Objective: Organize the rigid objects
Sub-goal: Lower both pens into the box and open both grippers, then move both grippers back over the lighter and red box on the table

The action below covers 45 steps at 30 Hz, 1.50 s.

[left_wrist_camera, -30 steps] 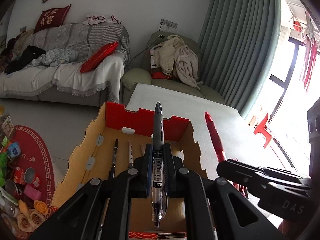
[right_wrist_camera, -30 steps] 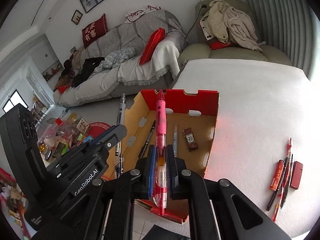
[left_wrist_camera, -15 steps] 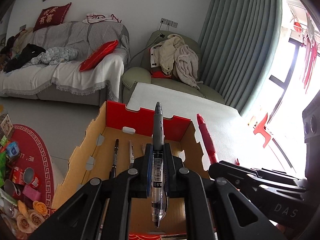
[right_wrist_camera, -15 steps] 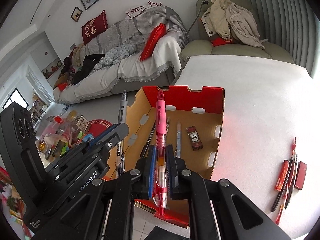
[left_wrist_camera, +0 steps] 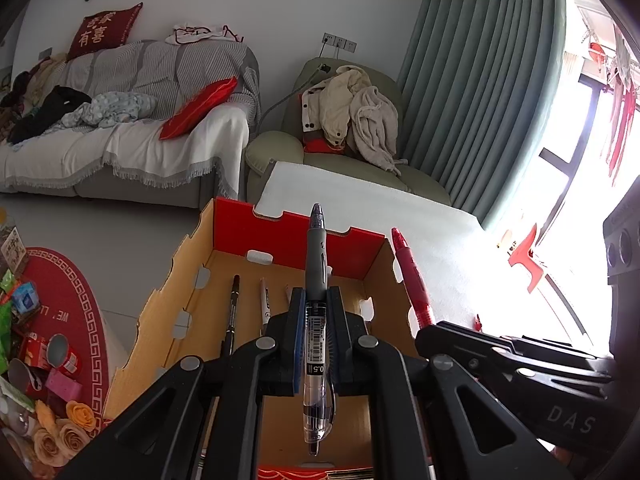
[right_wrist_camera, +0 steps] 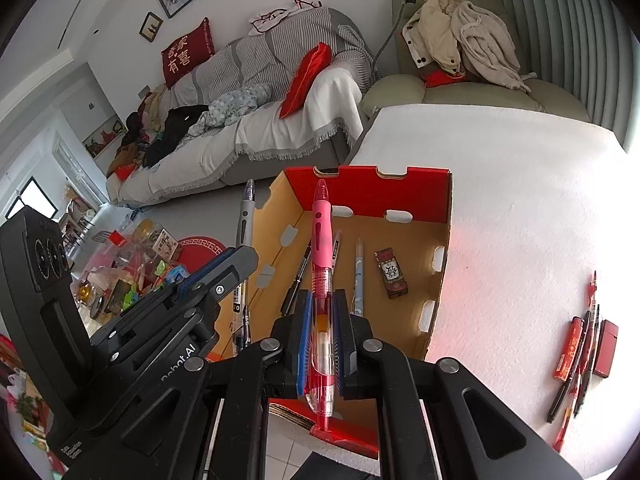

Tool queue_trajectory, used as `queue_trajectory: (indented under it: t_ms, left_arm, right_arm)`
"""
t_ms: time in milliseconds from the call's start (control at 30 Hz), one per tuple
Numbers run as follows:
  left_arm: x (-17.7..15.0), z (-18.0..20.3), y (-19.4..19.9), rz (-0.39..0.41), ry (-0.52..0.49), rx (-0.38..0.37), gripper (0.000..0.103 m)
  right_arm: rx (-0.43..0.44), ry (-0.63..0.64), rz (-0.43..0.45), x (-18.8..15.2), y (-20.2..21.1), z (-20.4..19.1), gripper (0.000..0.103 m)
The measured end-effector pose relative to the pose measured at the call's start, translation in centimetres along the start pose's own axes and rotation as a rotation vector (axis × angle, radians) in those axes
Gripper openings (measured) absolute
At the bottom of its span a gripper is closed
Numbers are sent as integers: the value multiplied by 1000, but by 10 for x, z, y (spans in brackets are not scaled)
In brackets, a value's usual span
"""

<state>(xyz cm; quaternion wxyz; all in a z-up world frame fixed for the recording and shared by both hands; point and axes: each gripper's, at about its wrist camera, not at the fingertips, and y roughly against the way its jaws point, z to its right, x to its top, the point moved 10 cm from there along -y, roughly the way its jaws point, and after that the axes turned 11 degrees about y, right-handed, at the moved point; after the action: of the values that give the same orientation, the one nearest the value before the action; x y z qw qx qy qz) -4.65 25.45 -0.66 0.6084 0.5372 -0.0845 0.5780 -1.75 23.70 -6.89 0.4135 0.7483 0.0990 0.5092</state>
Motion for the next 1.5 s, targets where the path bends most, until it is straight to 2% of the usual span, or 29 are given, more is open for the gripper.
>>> queue_trajectory:
  t_ms: [367, 733, 1000, 1267, 1300, 1333, 1367, 1433, 1500]
  left_arm:
    - [-6, -7, -10, -9, 0, 12, 11]
    - [-5, -20, -33, -43, -25, 87, 11]
    - [-6, -32, -68, -122, -32, 145, 11]
    - [-20, -42, -106, -250, -54, 228, 12]
    - [-22, -43, -108, -268, -54, 241, 16]
    - [-23, -44, -109, -275, -56, 258, 33]
    - [-23, -47, -110, -279, -56, 281, 41]
    - [-23, -52, -111, -295, -28, 307, 74]
    - [-21, -57, -111, -306, 11, 296, 93]
  right_arm:
    - [4, -8, -19, -4, -14, -1, 11]
    - [-16, 26, -56, 4, -40, 2, 11]
    - [-31, 36, -105, 16, -73, 12, 11]
    - [-64, 27, -167, 16, -98, 33, 11]
    - [-62, 25, -178, 14, -99, 35, 11]
    - [-57, 24, -185, 13, -100, 36, 11]
    - [-58, 25, -191, 12, -100, 37, 11]
    - [-76, 30, -191, 12, -95, 43, 11]
    - [-61, 25, -182, 16, -88, 46, 11]
